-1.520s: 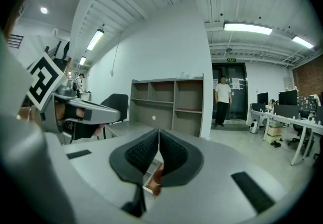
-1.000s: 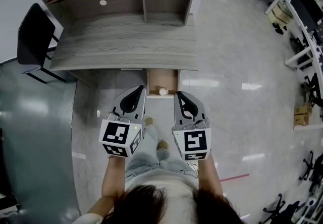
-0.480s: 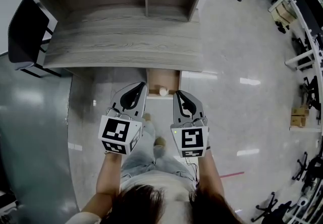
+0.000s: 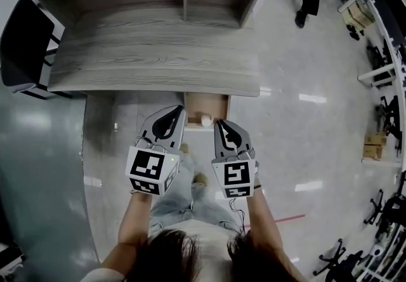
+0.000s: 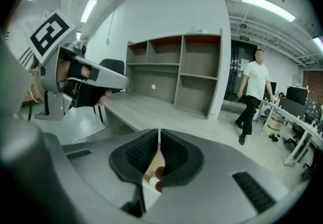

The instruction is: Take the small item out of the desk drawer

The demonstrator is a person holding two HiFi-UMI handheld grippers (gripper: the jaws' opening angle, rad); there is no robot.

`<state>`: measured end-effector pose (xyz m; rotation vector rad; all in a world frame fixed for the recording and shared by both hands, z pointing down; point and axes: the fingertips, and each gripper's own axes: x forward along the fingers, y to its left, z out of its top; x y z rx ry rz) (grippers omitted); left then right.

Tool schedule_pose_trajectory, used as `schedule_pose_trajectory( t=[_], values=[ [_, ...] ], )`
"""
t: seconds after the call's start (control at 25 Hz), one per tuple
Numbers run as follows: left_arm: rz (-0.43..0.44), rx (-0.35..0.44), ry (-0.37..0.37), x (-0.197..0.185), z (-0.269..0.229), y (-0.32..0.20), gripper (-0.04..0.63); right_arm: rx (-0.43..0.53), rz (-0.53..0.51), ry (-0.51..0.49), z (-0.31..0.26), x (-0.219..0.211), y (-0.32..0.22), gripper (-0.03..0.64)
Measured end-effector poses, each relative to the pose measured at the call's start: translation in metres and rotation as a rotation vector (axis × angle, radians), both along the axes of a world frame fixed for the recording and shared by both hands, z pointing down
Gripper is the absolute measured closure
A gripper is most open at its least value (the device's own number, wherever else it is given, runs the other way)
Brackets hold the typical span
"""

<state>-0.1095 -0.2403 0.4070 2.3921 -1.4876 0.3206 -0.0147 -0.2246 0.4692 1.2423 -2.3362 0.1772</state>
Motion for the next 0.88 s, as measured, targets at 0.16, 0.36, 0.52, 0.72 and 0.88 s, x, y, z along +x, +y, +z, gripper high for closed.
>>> schedule_pose_trajectory(
  t=[0.16,0.36,0.52,0.72,0.88],
  values=[
    [0.011,-0.015,0.010,-0.004,0.014,-0.012,0.578,-0.034,0.018,0.020,0.022,-0.004,-0.010,0.588],
    [0.027,-0.031,0.017,-0.003,0.033,-0.023,0.578,-0.081,0.044,0.032,0.050,-0.004,-0.018,0.588],
    [0.030,-0.041,0.022,-0.007,0.045,-0.034,0.578,-0.116,0.062,0.039,0.069,-0.006,-0.024,0.587],
    [0.034,-0.056,0.025,-0.009,0.060,-0.043,0.578,-0.164,0.078,0.059,0.095,-0.006,-0.028,0.586],
    [0.036,-0.074,0.030,-0.007,0.073,-0.047,0.578,-0.199,0.089,0.070,0.113,-0.002,-0.030,0.586]
  ],
)
